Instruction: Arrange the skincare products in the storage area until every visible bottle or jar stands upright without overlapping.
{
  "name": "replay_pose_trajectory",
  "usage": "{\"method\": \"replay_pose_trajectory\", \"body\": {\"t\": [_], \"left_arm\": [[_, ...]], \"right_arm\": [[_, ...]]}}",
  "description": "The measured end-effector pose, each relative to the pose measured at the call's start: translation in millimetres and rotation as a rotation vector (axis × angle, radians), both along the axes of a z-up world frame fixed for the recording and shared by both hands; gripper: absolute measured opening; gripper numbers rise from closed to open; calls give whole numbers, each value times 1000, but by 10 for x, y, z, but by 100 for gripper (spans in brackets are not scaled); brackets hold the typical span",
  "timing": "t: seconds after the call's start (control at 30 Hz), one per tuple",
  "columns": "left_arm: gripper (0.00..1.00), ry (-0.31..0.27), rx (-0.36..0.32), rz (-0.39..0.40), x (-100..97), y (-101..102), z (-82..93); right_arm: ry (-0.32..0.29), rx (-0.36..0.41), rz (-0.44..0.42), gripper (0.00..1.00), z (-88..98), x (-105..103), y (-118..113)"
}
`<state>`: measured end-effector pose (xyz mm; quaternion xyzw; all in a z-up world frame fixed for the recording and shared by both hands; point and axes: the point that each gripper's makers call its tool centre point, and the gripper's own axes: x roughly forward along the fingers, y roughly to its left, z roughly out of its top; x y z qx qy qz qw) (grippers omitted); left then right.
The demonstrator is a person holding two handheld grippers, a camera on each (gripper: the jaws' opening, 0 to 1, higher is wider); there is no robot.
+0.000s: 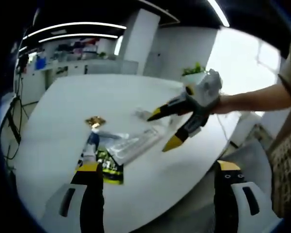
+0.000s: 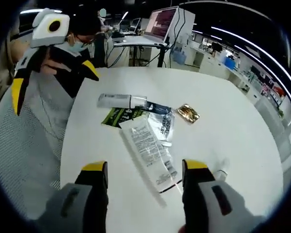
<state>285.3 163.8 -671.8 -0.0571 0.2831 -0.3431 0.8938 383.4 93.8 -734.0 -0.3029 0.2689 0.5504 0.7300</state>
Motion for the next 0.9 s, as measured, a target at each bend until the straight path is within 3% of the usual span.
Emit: {"method": "replay_pose_trajectory", "body": {"t": [0.37, 0.9], "left_arm": [[92, 7, -21, 19, 29, 15, -6], [92, 12, -43, 32, 55, 38, -22]], "right_arm": [[30, -32, 68, 56, -158, 45, 223], [63, -96, 118, 49, -366, 98, 354]]}}
